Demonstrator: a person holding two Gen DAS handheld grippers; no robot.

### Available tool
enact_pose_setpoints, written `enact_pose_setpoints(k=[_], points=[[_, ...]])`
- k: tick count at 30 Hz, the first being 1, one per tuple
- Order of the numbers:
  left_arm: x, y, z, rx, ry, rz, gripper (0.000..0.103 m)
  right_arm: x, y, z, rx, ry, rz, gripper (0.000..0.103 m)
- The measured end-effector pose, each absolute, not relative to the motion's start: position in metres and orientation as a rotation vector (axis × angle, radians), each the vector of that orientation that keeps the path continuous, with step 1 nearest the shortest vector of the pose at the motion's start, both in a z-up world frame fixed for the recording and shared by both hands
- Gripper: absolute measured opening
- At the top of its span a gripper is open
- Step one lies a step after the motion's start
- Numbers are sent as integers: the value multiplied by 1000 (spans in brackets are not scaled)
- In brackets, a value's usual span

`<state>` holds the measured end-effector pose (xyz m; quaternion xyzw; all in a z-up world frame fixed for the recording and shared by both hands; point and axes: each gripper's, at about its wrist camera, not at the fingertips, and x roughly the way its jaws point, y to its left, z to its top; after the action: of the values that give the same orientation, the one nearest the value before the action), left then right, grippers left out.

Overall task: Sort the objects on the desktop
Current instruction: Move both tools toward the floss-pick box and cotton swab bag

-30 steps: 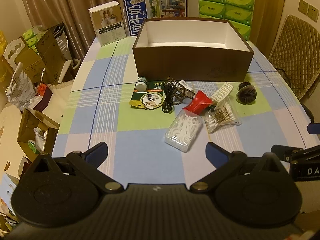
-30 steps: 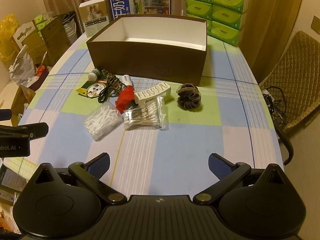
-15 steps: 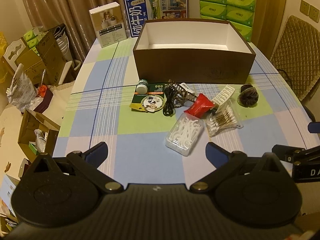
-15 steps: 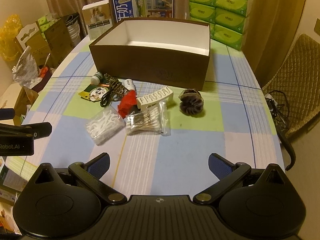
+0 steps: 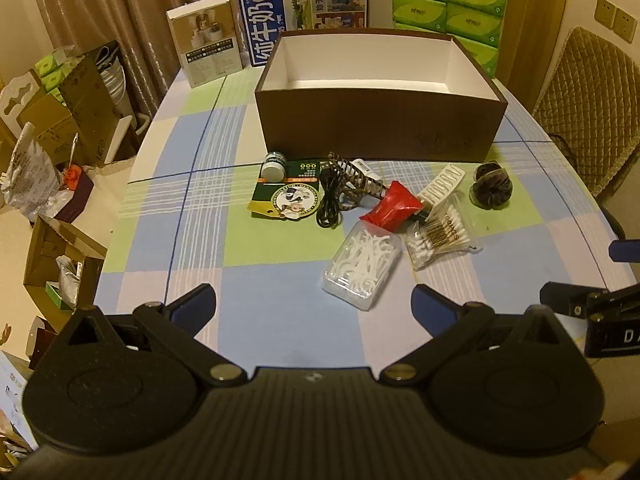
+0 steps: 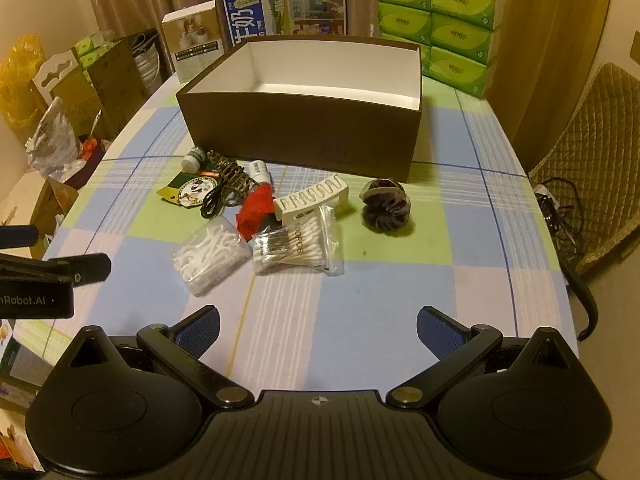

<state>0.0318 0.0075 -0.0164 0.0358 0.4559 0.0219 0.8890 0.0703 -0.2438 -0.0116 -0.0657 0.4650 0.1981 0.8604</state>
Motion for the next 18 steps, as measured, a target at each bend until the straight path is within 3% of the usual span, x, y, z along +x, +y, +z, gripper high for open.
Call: enact_pose_setpoints(k=[18], points=[[50, 15, -37, 106, 949, -18, 102, 80, -242, -21, -77, 990, 422, 101]])
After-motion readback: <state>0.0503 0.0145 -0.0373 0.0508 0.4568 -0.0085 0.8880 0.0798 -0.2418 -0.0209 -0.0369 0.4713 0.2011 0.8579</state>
